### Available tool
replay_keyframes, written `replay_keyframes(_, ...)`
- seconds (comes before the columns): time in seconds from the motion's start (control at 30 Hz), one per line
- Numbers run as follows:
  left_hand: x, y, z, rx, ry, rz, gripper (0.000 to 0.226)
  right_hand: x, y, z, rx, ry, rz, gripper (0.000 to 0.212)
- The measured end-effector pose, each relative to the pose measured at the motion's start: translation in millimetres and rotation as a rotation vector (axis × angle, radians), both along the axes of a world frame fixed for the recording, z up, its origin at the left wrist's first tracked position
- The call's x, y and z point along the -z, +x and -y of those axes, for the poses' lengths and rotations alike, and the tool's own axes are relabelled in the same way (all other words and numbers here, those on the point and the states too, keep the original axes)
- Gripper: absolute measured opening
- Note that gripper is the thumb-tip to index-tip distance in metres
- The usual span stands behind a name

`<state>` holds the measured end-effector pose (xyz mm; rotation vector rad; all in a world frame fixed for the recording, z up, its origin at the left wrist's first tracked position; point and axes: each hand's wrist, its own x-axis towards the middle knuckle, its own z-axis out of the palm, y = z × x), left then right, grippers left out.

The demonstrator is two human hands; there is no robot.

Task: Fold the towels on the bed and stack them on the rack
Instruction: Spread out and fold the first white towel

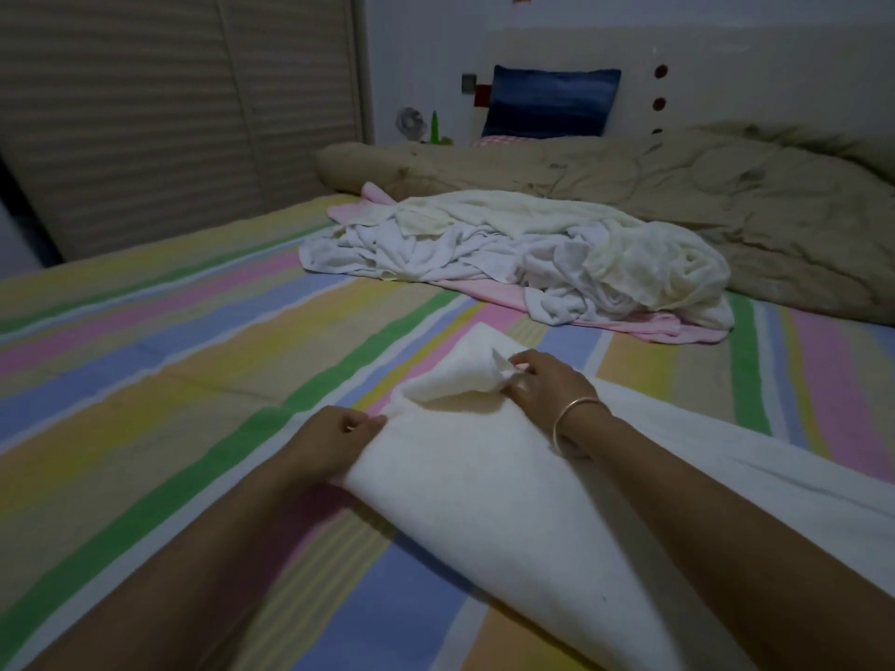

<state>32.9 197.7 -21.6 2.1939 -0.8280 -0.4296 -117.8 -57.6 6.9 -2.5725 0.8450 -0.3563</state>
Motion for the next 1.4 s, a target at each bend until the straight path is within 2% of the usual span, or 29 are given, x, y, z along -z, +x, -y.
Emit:
replay_keyframes(0.07,0,-5,9,-0.100,0.092,0.129,0.053,-2,7,-7,-0.080,-0.046,-0.033,0.047)
replay_keyframes(0.1,-1,-8,12,-0.166,0.143,0.205,0.056,-2,12,-7,-0.052,-0.095,-0.056,0.046)
replay_keyframes(0.2,-4,-20,17,-0.309,0.260,0.448,0.056,-4,26,4,0.175,-0.228,-0.006,0.044)
replay_keyframes(0.27,-7,-25,24,-0.331,0.222,0.594,0.040,-3,34,11,0.243,-0.249,-0.018,0.041)
replay_keyframes(0.33,-7,-30,33,-0.289,0.146,0.702,0.023,3,42,11,0.220,-0.235,-0.103,0.043)
replay_keyframes(0.43,-3,-40,49,-0.152,0.026,0.850,0.027,12,42,2,0.198,-0.131,-0.099,0.046)
replay_keyframes(0.53,-5,-68,63,0.017,-0.080,0.838,0.031,11,23,-11,0.125,-0.189,-0.075,0.054)
replay_keyframes(0.63,-2,-119,79,0.153,-0.063,0.769,0.045,13,-21,-23,0.038,-0.199,-0.247,0.064)
replay_keyframes(0.73,-3,-186,92,0.220,0.120,0.685,0.074,20,-97,-26,-0.016,-0.147,-0.479,0.063)
replay_keyframes(0.8,3,-222,99,0.252,0.273,0.676,0.087,21,-158,-26,0.005,-0.178,-0.536,0.065)
replay_keyframes(0.83,7,-235,102,0.251,0.290,0.690,0.086,20,-185,-25,0.025,-0.194,-0.556,0.071)
replay_keyframes(0.9,17,-272,110,0.268,0.306,0.703,0.075,14,-240,-19,0.063,-0.231,-0.585,0.098)
replay_keyframes(0.93,24,-289,116,0.274,0.300,0.696,0.072,11,-263,-14,0.094,-0.230,-0.597,0.098)
replay_keyframes(1.0,21,-331,127,0.304,0.286,0.628,0.075,4,-308,-2,0.178,-0.204,-0.592,0.072)
replay_keyframes(1.03,15,-343,129,0.309,0.284,0.590,0.081,3,-318,5,0.217,-0.194,-0.573,0.066)
replay_keyframes(1.1,2,-385,139,0.333,0.265,0.535,0.100,0,-366,21,0.315,-0.182,-0.563,0.063)
replay_keyframes(1.17,-2,-419,151,0.386,0.284,0.450,0.105,0,-419,40,0.379,-0.161,-0.554,0.061)
replay_keyframes(1.2,1,-430,158,0.368,0.252,0.528,0.100,1,-441,48,0.396,-0.147,-0.552,0.059)
replay_keyframes(1.27,1,-465,170,0.380,0.265,0.563,0.086,1,-492,66,0.423,-0.133,-0.513,0.056)
replay_keyframes(1.4,6,-507,189,0.455,0.287,0.587,0.105,-9,-548,93,0.482,0.023,-0.285,0.046)
